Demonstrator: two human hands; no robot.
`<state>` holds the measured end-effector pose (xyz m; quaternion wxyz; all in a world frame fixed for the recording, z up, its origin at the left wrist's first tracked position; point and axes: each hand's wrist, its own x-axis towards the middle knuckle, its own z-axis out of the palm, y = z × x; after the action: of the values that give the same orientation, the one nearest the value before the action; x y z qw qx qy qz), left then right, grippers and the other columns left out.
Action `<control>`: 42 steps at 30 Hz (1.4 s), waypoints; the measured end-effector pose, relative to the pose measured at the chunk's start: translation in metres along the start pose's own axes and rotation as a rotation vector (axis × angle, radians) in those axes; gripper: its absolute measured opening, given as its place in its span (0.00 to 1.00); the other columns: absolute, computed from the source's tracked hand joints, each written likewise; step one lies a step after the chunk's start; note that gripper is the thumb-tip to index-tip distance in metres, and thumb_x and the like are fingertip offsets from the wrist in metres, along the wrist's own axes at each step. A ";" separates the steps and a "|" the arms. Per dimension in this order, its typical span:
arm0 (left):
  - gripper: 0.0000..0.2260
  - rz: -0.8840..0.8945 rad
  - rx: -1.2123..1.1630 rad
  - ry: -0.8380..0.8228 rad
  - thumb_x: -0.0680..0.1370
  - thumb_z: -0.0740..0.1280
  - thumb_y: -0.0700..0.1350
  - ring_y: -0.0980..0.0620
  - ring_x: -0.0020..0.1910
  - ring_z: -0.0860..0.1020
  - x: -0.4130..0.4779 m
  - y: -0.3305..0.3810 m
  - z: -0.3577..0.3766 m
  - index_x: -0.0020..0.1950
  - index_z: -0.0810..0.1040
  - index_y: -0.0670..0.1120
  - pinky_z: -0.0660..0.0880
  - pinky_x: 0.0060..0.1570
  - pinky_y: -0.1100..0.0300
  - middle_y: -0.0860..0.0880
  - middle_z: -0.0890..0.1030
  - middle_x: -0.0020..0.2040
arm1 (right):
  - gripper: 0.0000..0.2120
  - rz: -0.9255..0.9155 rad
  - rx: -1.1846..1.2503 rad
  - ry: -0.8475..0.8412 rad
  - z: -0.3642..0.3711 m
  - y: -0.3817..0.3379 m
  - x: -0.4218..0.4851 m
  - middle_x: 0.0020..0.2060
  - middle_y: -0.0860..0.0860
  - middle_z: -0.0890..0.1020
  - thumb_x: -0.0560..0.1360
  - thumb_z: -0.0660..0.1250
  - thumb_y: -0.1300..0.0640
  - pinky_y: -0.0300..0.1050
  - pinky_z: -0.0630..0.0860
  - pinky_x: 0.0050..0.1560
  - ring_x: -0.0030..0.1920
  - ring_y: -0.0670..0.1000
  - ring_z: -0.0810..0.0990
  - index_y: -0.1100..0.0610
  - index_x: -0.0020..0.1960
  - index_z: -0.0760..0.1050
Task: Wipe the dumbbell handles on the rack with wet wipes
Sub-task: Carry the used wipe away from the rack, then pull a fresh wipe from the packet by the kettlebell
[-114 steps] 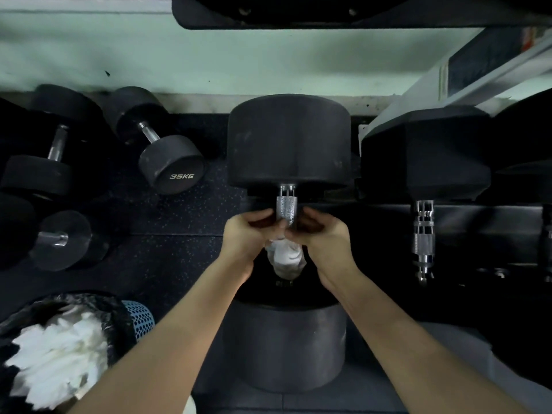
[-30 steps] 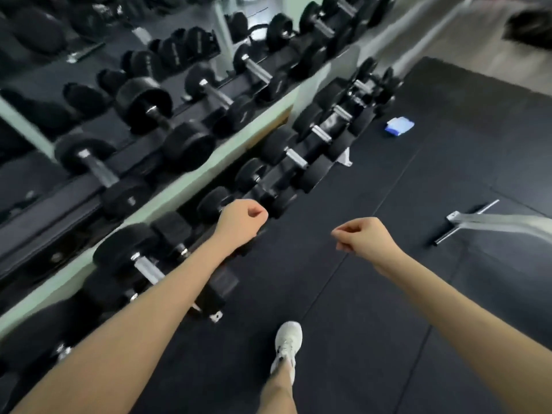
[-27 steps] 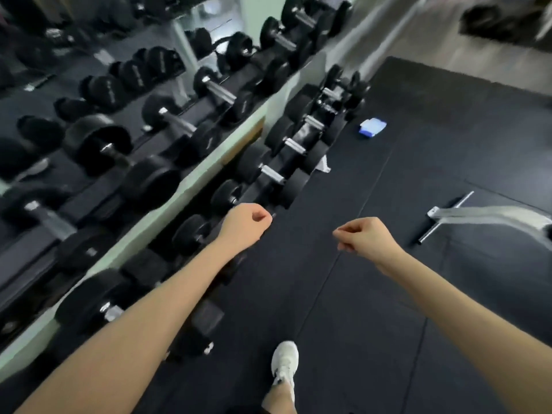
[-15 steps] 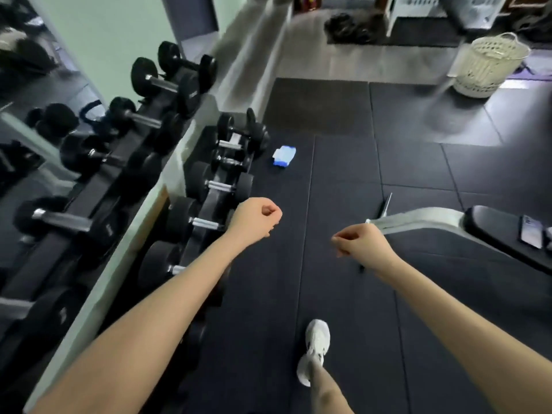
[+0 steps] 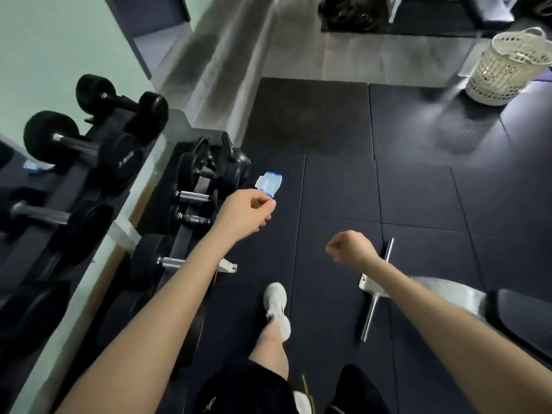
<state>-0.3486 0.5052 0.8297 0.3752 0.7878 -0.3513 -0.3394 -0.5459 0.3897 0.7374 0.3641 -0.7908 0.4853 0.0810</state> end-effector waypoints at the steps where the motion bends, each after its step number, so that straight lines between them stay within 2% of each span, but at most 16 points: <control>1: 0.06 -0.009 -0.010 0.004 0.77 0.64 0.44 0.54 0.33 0.77 0.030 0.004 -0.001 0.41 0.78 0.50 0.75 0.33 0.62 0.47 0.81 0.37 | 0.09 0.004 -0.004 -0.003 -0.008 -0.001 0.030 0.32 0.52 0.82 0.71 0.61 0.59 0.43 0.75 0.39 0.36 0.53 0.79 0.62 0.37 0.78; 6: 0.06 -0.055 -0.079 0.022 0.78 0.64 0.44 0.56 0.34 0.78 0.184 0.026 -0.008 0.42 0.78 0.53 0.74 0.32 0.66 0.50 0.81 0.37 | 0.11 0.054 -0.026 -0.034 -0.053 -0.002 0.177 0.34 0.54 0.81 0.73 0.61 0.57 0.42 0.69 0.34 0.34 0.51 0.75 0.62 0.36 0.77; 9: 0.05 -0.093 -0.054 0.031 0.77 0.64 0.44 0.60 0.32 0.79 0.272 0.042 -0.010 0.44 0.79 0.50 0.73 0.32 0.65 0.51 0.82 0.37 | 0.11 0.050 -0.019 -0.062 -0.091 -0.009 0.258 0.37 0.55 0.84 0.73 0.62 0.58 0.42 0.71 0.36 0.35 0.52 0.78 0.62 0.41 0.80; 11: 0.05 -0.140 -0.053 0.029 0.77 0.64 0.44 0.62 0.29 0.78 0.322 0.050 -0.005 0.45 0.79 0.47 0.74 0.32 0.65 0.50 0.82 0.37 | 0.10 0.043 -0.014 -0.069 -0.118 -0.014 0.306 0.37 0.55 0.83 0.73 0.62 0.59 0.43 0.73 0.36 0.36 0.52 0.78 0.62 0.41 0.80; 15: 0.06 -0.253 -0.073 0.073 0.77 0.64 0.45 0.57 0.31 0.78 0.415 0.051 0.012 0.47 0.80 0.44 0.75 0.33 0.64 0.47 0.82 0.38 | 0.10 0.041 -0.049 -0.110 -0.162 -0.016 0.405 0.37 0.56 0.83 0.72 0.61 0.59 0.42 0.69 0.33 0.33 0.56 0.74 0.63 0.38 0.78; 19: 0.07 -0.393 -0.127 0.220 0.77 0.64 0.45 0.54 0.35 0.79 0.497 0.029 0.041 0.50 0.80 0.45 0.75 0.33 0.63 0.48 0.82 0.40 | 0.12 -0.038 -0.166 -0.210 -0.189 -0.020 0.510 0.35 0.52 0.82 0.72 0.61 0.59 0.41 0.67 0.31 0.33 0.51 0.73 0.55 0.30 0.71; 21: 0.07 -0.475 -0.166 0.289 0.77 0.64 0.44 0.53 0.36 0.78 0.532 0.009 0.062 0.51 0.79 0.45 0.75 0.32 0.63 0.46 0.82 0.42 | 0.10 -0.082 -0.219 -0.252 -0.191 -0.023 0.560 0.35 0.53 0.80 0.73 0.61 0.59 0.44 0.70 0.34 0.35 0.53 0.74 0.58 0.34 0.74; 23: 0.06 -0.544 -0.214 0.338 0.77 0.64 0.42 0.51 0.37 0.78 0.563 -0.013 0.084 0.49 0.79 0.44 0.75 0.32 0.63 0.45 0.82 0.43 | 0.09 -0.133 -0.252 -0.284 -0.185 -0.026 0.608 0.40 0.54 0.82 0.74 0.60 0.58 0.45 0.73 0.39 0.42 0.56 0.78 0.61 0.42 0.78; 26: 0.07 -0.608 -0.211 0.363 0.77 0.64 0.42 0.51 0.36 0.79 0.606 -0.051 0.111 0.47 0.81 0.43 0.77 0.34 0.60 0.46 0.82 0.41 | 0.09 -0.207 -0.288 -0.337 -0.163 -0.032 0.671 0.45 0.51 0.82 0.75 0.61 0.58 0.41 0.68 0.40 0.48 0.54 0.78 0.58 0.46 0.80; 30: 0.08 -0.636 -0.129 0.384 0.77 0.64 0.44 0.48 0.39 0.81 0.652 -0.120 0.140 0.46 0.81 0.42 0.80 0.42 0.53 0.47 0.82 0.39 | 0.08 -0.269 -0.326 -0.394 -0.108 -0.029 0.750 0.40 0.50 0.79 0.75 0.60 0.58 0.40 0.67 0.39 0.42 0.52 0.76 0.53 0.40 0.76; 34: 0.07 -0.658 0.013 0.403 0.77 0.64 0.44 0.52 0.39 0.79 0.692 -0.211 0.172 0.46 0.80 0.43 0.74 0.39 0.61 0.50 0.82 0.41 | 0.09 -0.309 -0.330 -0.417 -0.027 -0.017 0.828 0.43 0.51 0.82 0.75 0.60 0.58 0.42 0.72 0.40 0.44 0.53 0.78 0.57 0.43 0.79; 39: 0.06 -0.701 0.087 0.449 0.77 0.65 0.43 0.52 0.42 0.78 0.746 -0.345 0.218 0.47 0.80 0.43 0.73 0.39 0.60 0.49 0.82 0.45 | 0.09 -0.419 -0.400 -0.465 0.095 0.005 0.924 0.39 0.53 0.80 0.75 0.60 0.58 0.43 0.69 0.37 0.40 0.52 0.76 0.58 0.42 0.78; 42: 0.06 -0.683 0.142 0.481 0.76 0.66 0.43 0.53 0.42 0.76 0.782 -0.423 0.243 0.49 0.81 0.43 0.67 0.38 0.63 0.47 0.81 0.48 | 0.09 -0.496 -0.428 -0.458 0.165 0.018 0.978 0.44 0.49 0.82 0.76 0.61 0.55 0.42 0.72 0.42 0.46 0.52 0.78 0.54 0.48 0.80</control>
<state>-0.0075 -0.0132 0.1479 0.2573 0.9397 0.0049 -0.2254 -0.0190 -0.2004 0.1381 0.2985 -0.9035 0.1581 0.2639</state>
